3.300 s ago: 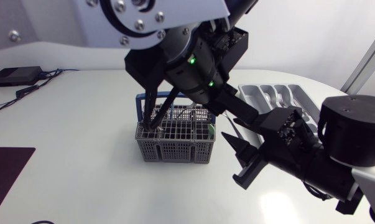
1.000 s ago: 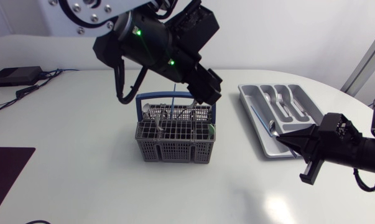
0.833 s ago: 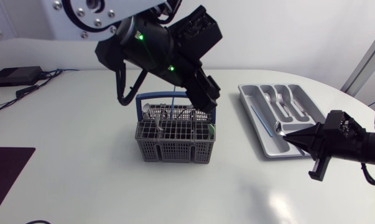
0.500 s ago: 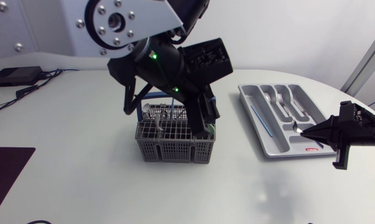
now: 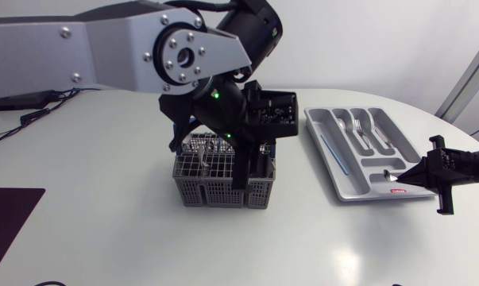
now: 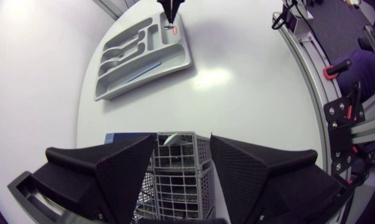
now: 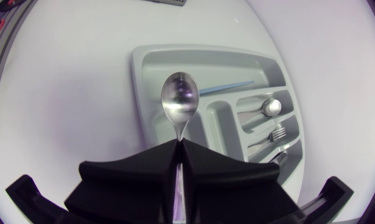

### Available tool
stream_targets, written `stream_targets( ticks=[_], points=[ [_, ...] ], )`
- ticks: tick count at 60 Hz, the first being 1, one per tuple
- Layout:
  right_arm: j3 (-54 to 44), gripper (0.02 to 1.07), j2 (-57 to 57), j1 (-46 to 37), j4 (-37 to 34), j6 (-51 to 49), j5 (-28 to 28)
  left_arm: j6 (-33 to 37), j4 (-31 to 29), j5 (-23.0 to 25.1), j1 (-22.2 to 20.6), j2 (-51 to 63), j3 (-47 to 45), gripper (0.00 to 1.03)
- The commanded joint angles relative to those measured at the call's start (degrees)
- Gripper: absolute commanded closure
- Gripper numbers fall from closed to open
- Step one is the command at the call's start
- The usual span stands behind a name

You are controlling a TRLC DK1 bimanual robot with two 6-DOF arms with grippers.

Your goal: Unload the cutlery basket into the drawer organizer.

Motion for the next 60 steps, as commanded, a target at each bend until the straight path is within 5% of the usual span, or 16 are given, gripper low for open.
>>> stream_targets(
  ticks=[1, 29, 36, 54, 60],
  points=[
    [1.2, 1.01, 1.91, 0.01, 2.24, -4.76, 1.83, 5.04, -1.38, 0.35, -0.31, 2.02, -1.17, 0.41],
    [-0.29, 1.0, 6.04, 3.09, 12.08, -7.04, 10.18, 13.04, -3.84, 0.35, -0.66, 6.68, 2.78, 0.44],
    [-3.63, 0.83, 6.31, 3.26, 19.2, -7.22, 10.35, 13.65, -3.93, 0.35, -0.48, 7.47, 3.31, 0.44],
    [-5.57, 0.49, 2.61, 3.09, 21.84, -3.17, 7.89, 15.24, -4.19, -0.35, -0.31, 7.56, 3.22, 0.44],
    [-7.24, 0.22, -0.81, 3.0, 21.4, -2.47, 6.75, 16.2, -4.1, -1.58, -0.22, 8.0, 3.92, 0.44]
  ],
)
